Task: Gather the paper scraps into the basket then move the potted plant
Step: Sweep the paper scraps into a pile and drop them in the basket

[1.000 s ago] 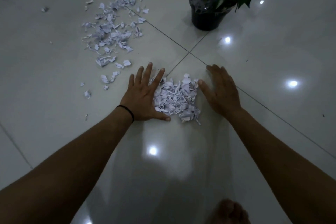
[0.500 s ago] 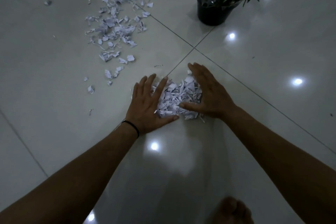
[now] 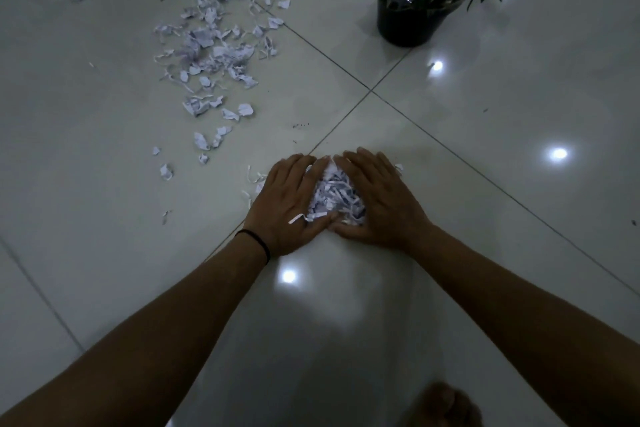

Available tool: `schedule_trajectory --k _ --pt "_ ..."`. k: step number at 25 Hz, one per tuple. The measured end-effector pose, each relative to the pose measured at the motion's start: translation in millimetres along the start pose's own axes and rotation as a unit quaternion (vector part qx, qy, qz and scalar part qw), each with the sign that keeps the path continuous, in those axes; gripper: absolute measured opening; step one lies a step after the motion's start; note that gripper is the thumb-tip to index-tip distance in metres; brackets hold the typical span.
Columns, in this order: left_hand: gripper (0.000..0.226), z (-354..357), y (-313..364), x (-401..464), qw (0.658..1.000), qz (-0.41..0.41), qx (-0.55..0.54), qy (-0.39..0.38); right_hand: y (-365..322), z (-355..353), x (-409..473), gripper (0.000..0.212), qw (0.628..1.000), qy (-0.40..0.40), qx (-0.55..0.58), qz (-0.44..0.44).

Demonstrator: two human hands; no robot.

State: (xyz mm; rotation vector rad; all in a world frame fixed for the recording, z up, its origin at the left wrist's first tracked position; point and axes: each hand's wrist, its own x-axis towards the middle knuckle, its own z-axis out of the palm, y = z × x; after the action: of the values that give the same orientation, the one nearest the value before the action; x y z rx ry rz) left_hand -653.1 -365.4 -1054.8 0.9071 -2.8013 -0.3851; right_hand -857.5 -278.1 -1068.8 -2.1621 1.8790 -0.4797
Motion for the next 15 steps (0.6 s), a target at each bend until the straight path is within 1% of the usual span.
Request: schedule_trajectory --k 3,6,11,15 --pt "0.059 -0.9 0.7 -1.5 0.999 -0.023 0.019 0.035 -4.8 6.2 -0.7 0.082 0.998 0.055 -0.017 0.012" --pt "0.048 -1.5 1.8 -2.0 0.998 -0.027 0.049 0.034 -10.4 3.0 2.2 0.063 0.994 0.101 -0.039 0.020" --pt "0.040 -0.2 1.2 -1.7 0.999 -0.029 0.040 0.011 -14.7 0.6 9.9 0.060 0.993 0.064 -0.097 0.008" --pt "0.032 -2.8 6.5 -4.1 0.998 -0.041 0.037 0.002 -16.8 2.7 10.6 0.042 0.993 0.057 -0.103 -0.006"
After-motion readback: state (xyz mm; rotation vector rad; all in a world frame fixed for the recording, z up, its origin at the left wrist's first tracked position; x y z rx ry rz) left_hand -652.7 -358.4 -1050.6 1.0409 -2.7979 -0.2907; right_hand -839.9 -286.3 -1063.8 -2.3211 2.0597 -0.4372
